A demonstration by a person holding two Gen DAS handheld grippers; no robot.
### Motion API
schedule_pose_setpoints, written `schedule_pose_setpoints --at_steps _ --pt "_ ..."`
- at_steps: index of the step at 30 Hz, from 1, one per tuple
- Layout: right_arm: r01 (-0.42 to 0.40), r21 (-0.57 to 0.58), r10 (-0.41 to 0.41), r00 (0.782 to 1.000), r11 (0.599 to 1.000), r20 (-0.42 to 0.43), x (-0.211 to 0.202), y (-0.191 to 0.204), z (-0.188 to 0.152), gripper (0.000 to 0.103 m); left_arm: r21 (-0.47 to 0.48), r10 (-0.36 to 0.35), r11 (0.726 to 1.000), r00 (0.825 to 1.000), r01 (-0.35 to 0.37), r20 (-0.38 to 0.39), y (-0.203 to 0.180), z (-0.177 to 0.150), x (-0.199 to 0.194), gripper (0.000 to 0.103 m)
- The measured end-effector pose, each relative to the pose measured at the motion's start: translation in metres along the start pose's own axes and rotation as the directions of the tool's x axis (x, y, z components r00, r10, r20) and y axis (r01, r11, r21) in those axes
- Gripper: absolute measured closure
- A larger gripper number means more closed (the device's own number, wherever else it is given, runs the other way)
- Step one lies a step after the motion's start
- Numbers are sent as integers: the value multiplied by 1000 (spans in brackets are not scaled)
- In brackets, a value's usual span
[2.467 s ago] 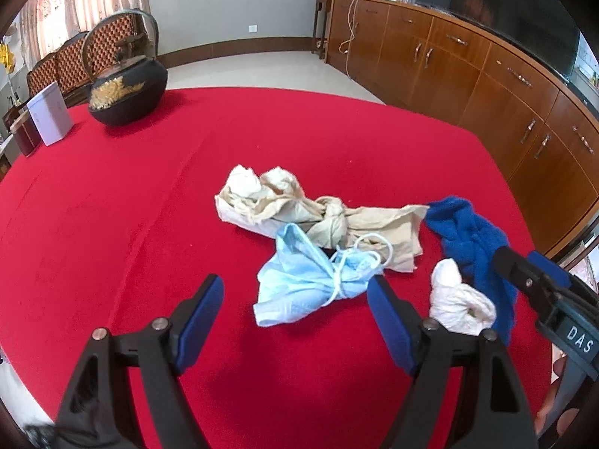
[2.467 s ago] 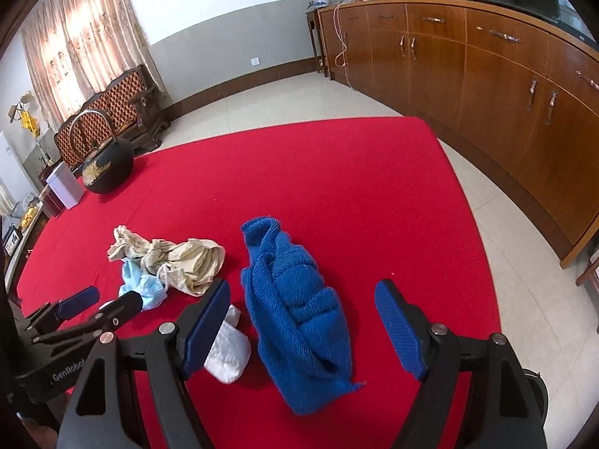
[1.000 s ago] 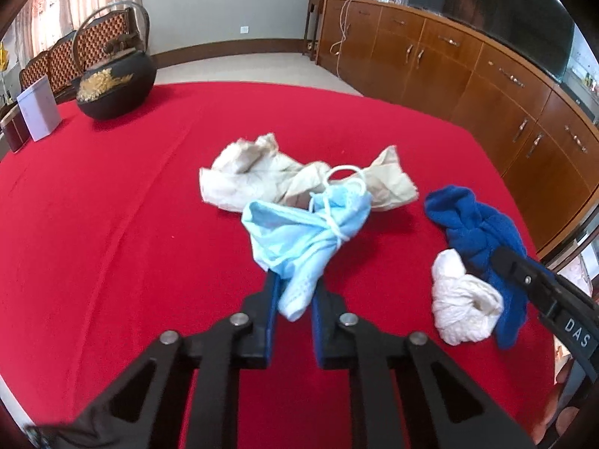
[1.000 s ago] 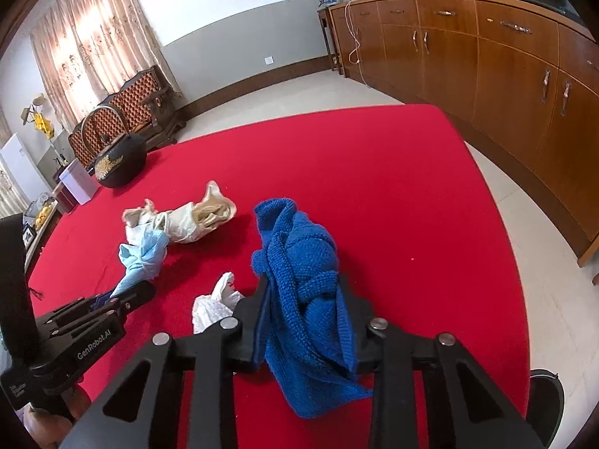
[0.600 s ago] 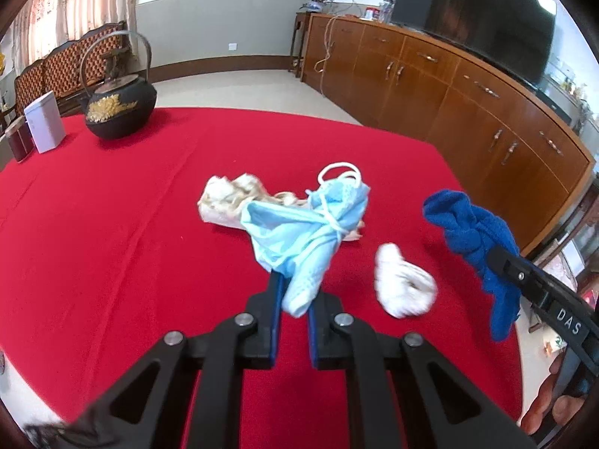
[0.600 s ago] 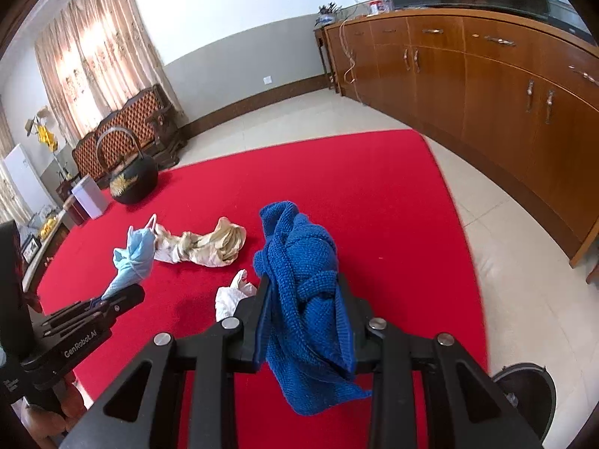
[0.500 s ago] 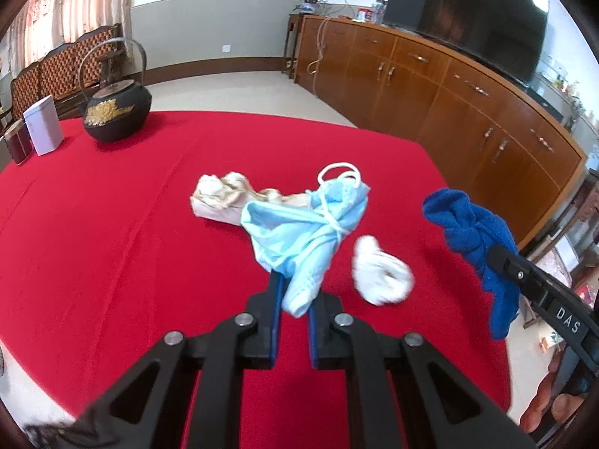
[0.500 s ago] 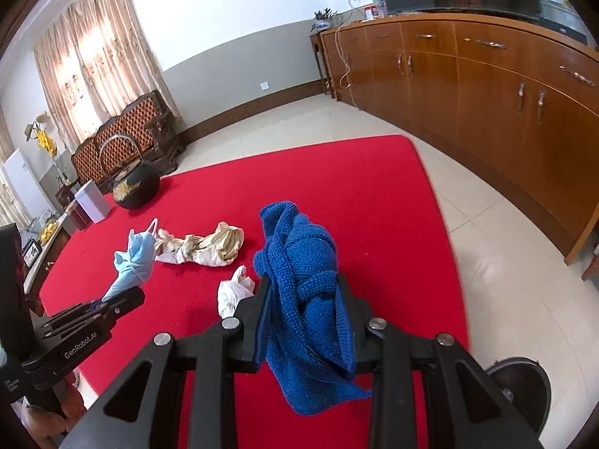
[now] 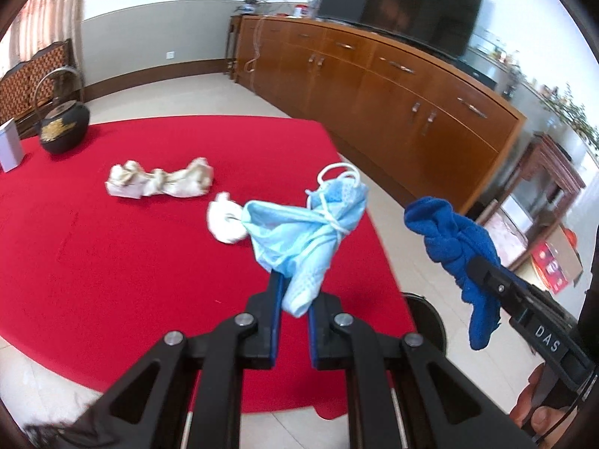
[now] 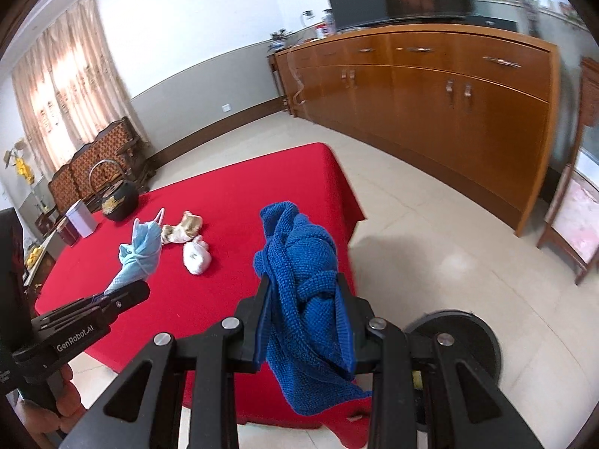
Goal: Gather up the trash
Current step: 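Carry the mask and towel over the black bucket with both grippers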
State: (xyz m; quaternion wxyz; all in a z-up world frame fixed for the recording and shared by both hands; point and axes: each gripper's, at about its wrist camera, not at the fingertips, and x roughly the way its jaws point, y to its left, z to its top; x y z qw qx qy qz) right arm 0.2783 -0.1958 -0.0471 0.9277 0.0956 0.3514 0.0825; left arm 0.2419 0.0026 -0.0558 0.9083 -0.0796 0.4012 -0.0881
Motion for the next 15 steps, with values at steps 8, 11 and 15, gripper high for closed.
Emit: schedule_pose_setpoints --at_steps 8,11,15 --pt "72 63 -73 997 995 19 -55 -51 -29 71 73 -59 995 998 61 -24 -57 -22 -5 90" --pt "101 96 -104 994 990 23 -72 -72 -41 71 103 -83 991 996 87 -41 -79 -30 -1 90" --pt "139 137 -143 989 981 22 -88 -100 -52 71 140 -117 982 991 126 -72 -109 -38 6 90"
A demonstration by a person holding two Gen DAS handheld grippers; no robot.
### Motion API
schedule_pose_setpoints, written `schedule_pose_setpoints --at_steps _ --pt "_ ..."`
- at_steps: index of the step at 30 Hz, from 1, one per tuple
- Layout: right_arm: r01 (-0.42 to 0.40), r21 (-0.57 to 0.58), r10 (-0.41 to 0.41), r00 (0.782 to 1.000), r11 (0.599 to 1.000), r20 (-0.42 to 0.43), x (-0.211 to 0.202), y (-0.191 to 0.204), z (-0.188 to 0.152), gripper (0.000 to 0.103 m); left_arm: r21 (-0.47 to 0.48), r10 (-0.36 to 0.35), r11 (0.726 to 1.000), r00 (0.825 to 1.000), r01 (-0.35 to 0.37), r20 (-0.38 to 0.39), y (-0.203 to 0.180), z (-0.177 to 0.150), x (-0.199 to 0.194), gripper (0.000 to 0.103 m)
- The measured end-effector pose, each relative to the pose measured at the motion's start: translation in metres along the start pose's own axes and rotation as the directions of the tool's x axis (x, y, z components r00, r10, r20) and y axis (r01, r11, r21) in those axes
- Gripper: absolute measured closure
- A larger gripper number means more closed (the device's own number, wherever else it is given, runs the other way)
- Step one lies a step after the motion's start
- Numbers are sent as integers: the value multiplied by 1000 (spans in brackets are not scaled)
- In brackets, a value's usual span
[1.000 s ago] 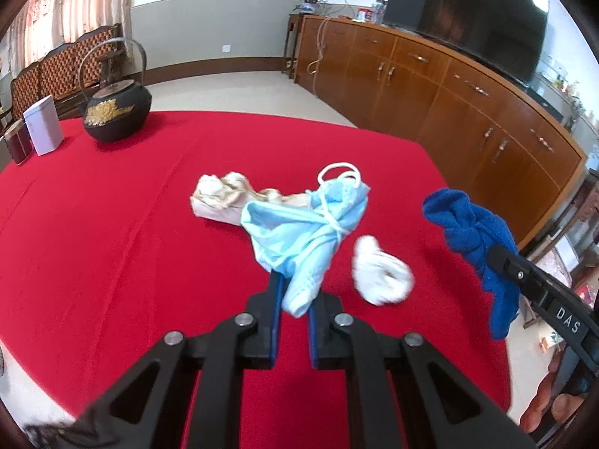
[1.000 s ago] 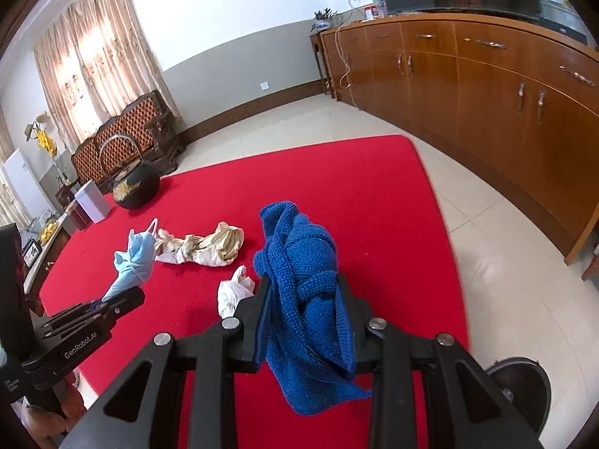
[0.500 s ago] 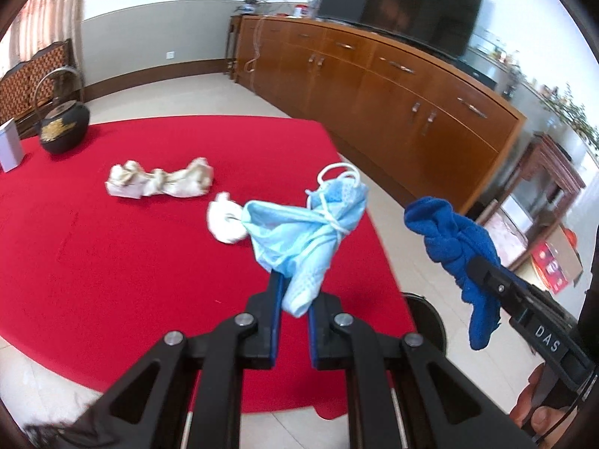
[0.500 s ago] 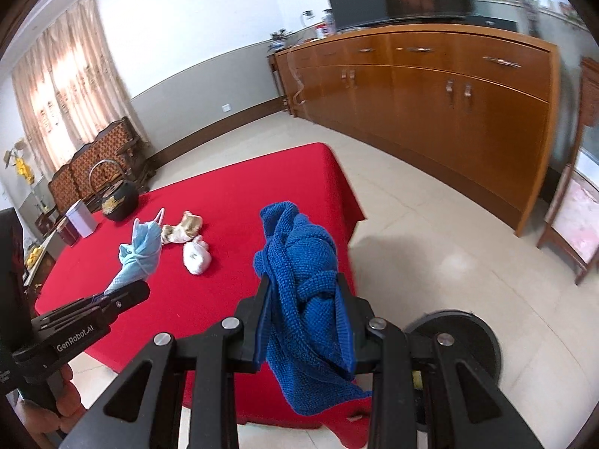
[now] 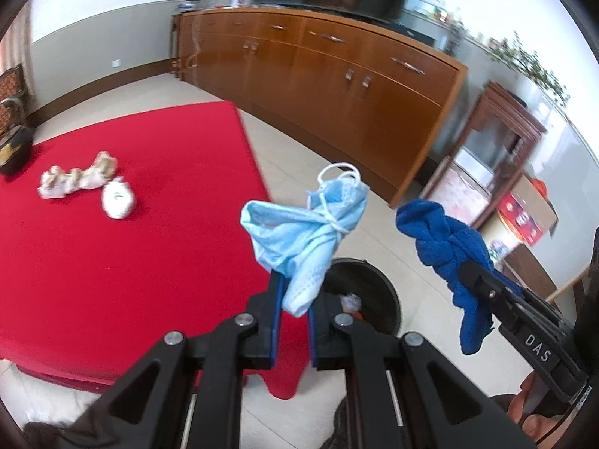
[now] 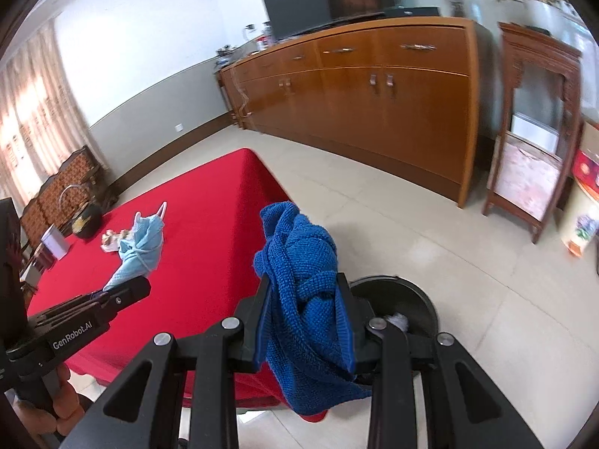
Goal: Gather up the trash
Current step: 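Carry the mask and towel over the black bucket with both grippers, then open both grippers to drop the mask and towel into the bucket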
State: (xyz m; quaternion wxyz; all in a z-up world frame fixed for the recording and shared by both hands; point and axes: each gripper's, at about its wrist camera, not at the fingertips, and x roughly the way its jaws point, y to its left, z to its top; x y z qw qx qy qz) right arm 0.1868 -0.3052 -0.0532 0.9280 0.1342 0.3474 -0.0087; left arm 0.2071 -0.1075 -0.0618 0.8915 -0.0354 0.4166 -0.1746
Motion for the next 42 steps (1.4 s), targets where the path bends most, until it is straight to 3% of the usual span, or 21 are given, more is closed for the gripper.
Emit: schedule_pose_setpoints --at_steps 10,21,30,42 --pt "76 91 -75 997 993 -20 -11 -62 -17 71 74 -53 996 995 59 -81 -52 -10 34 90" --pt "112 165 -98 991 980 -91 14 -103 -32 71 104 -50 992 981 71 -186 -78 -21 81 90" --pt "129 191 -92 977 973 -195 69 -132 -30 70 81 -39 995 959 64 -281 -91 -27 132 90" --pt "165 133 -105 922 977 -372 167 -153 -30 67 3 -19 1000 906 22 -424 -88 -38 196 87"
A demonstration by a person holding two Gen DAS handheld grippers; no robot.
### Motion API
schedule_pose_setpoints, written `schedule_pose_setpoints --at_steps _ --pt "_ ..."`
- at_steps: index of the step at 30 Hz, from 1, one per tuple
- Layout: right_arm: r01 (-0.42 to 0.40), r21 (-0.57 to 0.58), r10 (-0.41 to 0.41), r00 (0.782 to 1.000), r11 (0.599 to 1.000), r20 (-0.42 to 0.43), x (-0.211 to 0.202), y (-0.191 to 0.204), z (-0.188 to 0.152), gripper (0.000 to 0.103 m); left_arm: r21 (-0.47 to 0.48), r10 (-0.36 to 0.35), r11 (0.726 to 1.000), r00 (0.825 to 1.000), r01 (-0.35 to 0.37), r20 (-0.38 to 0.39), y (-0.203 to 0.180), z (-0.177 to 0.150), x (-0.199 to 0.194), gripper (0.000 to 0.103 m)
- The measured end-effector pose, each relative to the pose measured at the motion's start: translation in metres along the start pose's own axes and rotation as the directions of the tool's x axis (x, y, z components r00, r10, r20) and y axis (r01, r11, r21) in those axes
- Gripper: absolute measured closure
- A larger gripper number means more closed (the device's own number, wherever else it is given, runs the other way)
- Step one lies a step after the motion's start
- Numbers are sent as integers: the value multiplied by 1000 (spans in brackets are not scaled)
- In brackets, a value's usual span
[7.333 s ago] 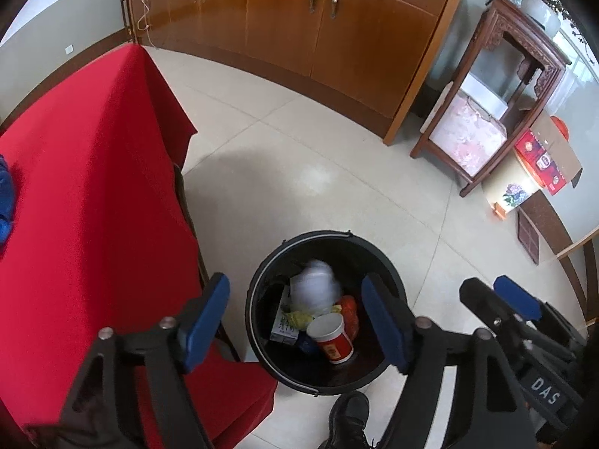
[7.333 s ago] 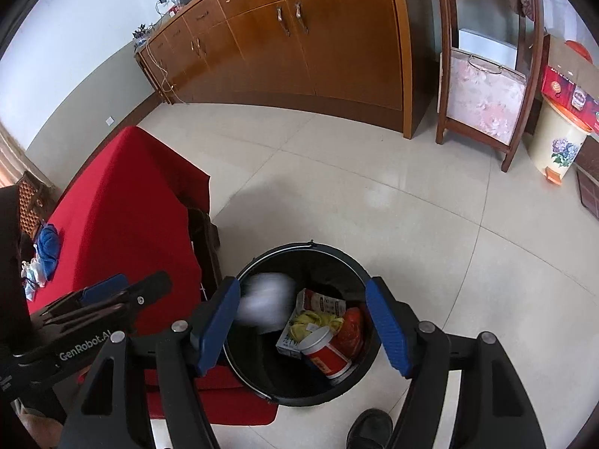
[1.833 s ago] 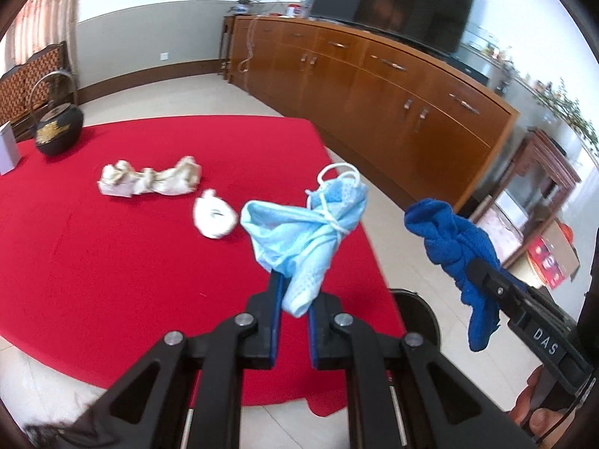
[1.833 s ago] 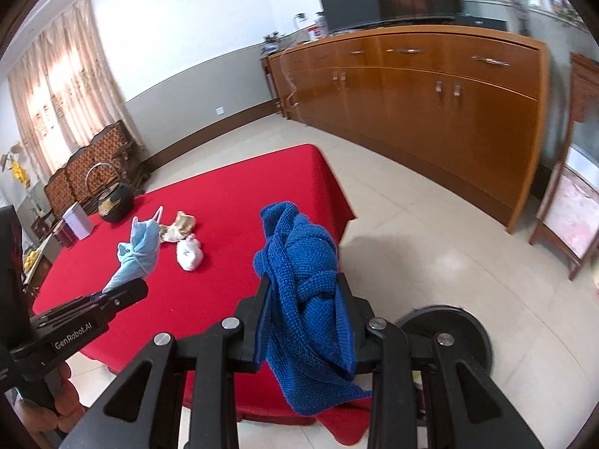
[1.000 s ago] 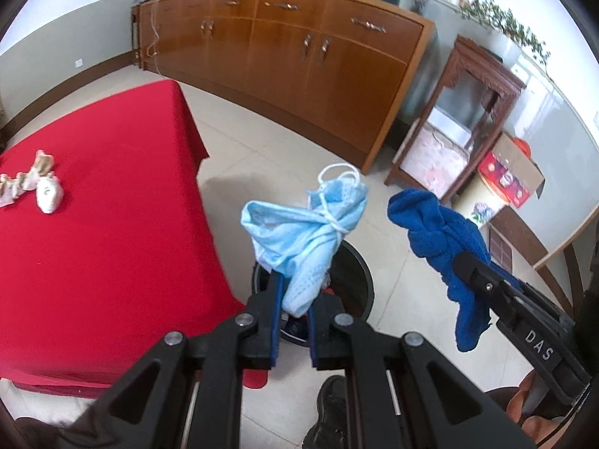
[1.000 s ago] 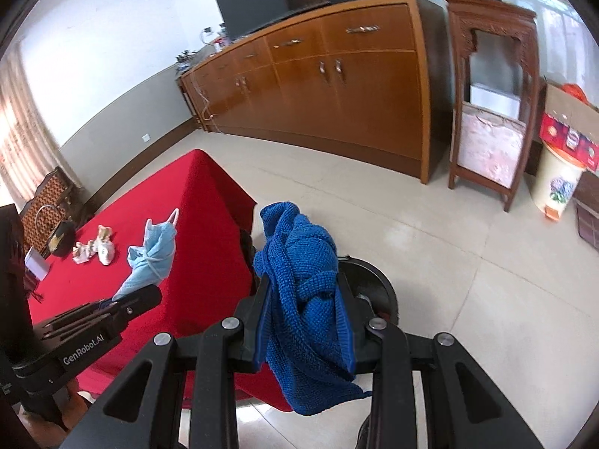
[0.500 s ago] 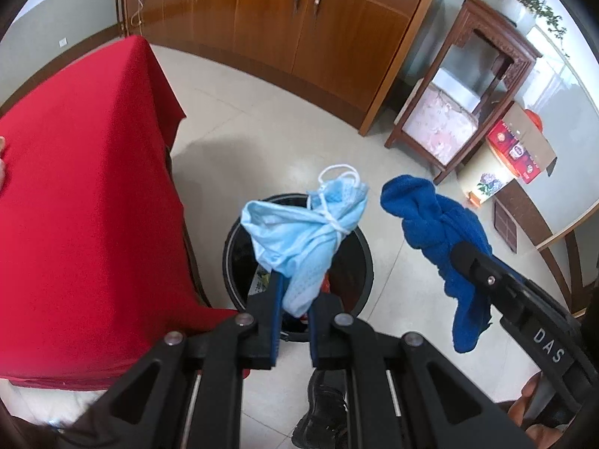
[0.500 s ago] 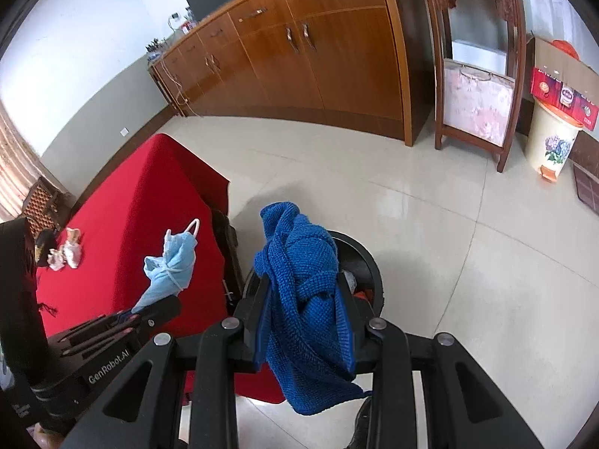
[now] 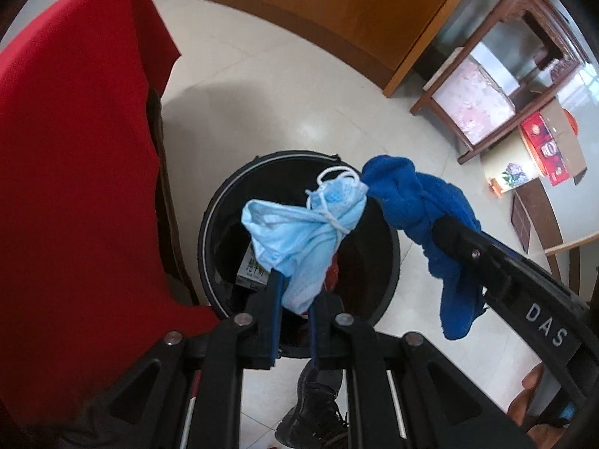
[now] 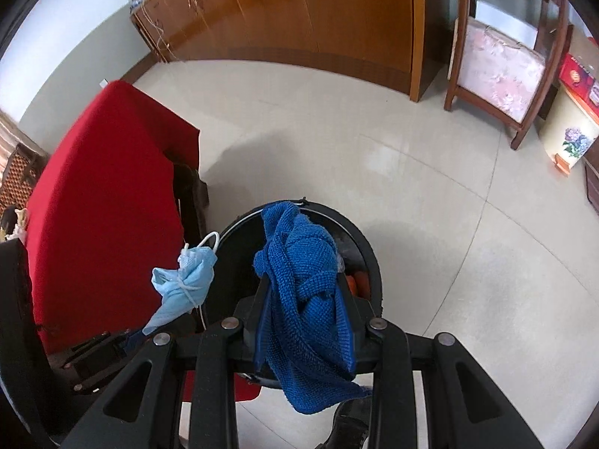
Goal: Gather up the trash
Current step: 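Open both grippers to drop the mask and towel into the bucket, then move both open grippers back over the table toward the tissue and beige cloth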
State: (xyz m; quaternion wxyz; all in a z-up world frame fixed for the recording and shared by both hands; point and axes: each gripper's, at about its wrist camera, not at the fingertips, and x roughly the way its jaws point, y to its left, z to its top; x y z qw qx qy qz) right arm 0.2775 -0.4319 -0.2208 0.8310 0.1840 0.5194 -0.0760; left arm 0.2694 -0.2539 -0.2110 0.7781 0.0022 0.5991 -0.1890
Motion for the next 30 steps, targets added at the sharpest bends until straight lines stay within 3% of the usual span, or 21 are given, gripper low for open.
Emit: schedule_pose_setpoints --at_steps 3,5,6,19,30 --pt "16 -3 -16 1000 1000 -13 8 1 5 59 1 0 1000 1000 0 -22 -1 3 7 73" --pt "28 6 -28 1000 1000 0 7 0 7 55 3 6 1000 1000 -6 -25 -2 5 8 44" --pt "30 8 -30 1000 1000 6 6 0 8 50 5 13 1000 1000 -13 -10 -1 5 5 43" --pt "79 99 -91 989 992 119 -66 -11 3 46 88 39 995 987 -53 154 -9 14 -63 43" --pt "62 50 -71 978 997 195 -137 23 -31 35 82 35 995 963 -58 267 13 -8 -140 43"
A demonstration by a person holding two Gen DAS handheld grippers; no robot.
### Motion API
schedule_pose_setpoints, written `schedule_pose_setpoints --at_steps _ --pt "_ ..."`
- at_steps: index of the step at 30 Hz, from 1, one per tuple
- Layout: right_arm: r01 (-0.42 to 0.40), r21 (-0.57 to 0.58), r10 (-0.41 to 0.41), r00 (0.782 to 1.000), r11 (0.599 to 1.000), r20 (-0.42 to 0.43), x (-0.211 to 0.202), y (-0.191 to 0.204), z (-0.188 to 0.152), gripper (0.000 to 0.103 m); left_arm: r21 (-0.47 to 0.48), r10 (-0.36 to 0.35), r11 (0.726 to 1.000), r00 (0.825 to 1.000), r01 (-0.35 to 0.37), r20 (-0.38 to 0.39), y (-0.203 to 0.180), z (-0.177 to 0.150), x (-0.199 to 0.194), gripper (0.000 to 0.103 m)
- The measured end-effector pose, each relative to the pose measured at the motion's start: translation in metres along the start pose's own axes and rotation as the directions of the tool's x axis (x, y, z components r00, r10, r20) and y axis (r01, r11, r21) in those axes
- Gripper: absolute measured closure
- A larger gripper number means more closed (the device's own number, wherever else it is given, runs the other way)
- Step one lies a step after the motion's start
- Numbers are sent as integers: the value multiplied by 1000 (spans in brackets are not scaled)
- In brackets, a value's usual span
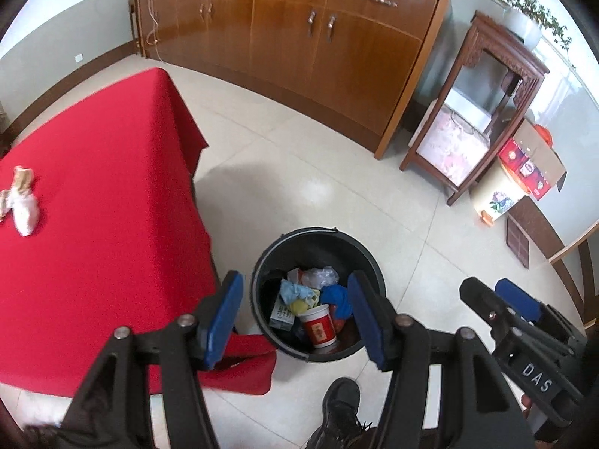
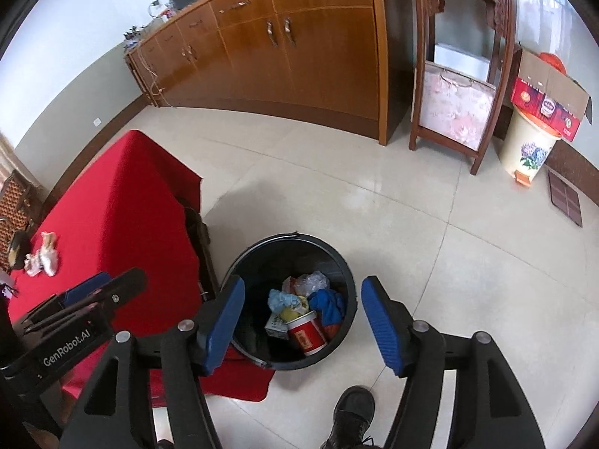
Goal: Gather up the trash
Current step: 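Move both open grippers back over the table toward the tissue and beige cloth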
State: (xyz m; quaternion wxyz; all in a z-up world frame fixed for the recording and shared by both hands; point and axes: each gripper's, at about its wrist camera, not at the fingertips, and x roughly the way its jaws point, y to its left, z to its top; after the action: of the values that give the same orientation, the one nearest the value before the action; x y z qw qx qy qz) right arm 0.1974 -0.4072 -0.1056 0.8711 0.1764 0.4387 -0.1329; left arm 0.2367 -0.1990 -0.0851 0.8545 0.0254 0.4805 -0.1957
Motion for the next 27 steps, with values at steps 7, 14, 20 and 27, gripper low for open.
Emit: schedule_pose_setpoints --at_steps 7,14,20,27 --pt "-60 -72 64 996 996 57 -42 44 -6 31 -26 48 999 997 -46 67 28 -15 -42 42" --pt "-121 -176 139 986 977 94 -61 105 -14 29 -93 137 988 980 -125 142 75 -29 -81 41" --pt "-202 -264 234 968 943 94 -62 166 -22 29 -180 233 963 957 -201 175 131 -45 -108 38" --pt "-272 -351 314 947 896 67 -53 233 -34 29 -271 330 922 928 -277 174 190 -58 -123 38"
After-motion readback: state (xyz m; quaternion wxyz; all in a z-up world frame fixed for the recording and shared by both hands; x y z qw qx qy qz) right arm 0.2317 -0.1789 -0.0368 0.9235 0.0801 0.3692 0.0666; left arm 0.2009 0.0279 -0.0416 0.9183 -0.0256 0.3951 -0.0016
